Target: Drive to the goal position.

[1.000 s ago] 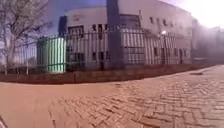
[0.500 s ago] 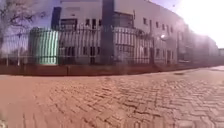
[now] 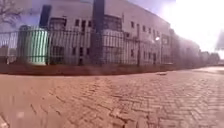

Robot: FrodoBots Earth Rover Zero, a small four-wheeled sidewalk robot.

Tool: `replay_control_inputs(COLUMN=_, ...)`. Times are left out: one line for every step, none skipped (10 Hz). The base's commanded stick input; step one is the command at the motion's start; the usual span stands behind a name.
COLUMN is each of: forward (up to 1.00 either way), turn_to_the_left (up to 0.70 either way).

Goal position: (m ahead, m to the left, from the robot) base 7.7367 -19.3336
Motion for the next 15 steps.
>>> replay_control_inputs(forward=0.0, turn_to_the_left=0.0)
replay_control_inputs(forward=0.0, turn_to_the_left=0.0)
replay_control_inputs(forward=0.0, turn_to_the_left=0.0)
replay_control_inputs(forward=0.0, turn_to_the_left=0.0)
replay_control_inputs(forward=0.0, turn_to_the_left=0.0)
replay_control_inputs(forward=0.0, turn_to_the_left=0.0)
replay_control_inputs(forward=1.0, turn_to_the_left=-0.27)
replay_control_inputs(forward=1.0, turn_to_the_left=-0.27)
replay_control_inputs(forward=1.0, turn_to_the_left=-0.27)
replay_control_inputs(forward=1.0, turn_to_the_left=-0.27)
replay_control_inputs(forward=1.0, turn_to_the_left=-0.27)
replay_control_inputs(forward=1.0, turn_to_the_left=-0.27)
replay_control_inputs(forward=1.0, turn_to_the_left=-0.27)
replay_control_inputs(forward=1.0, turn_to_the_left=-0.27)
replay_control_inputs(forward=1.0, turn_to_the_left=-0.27)
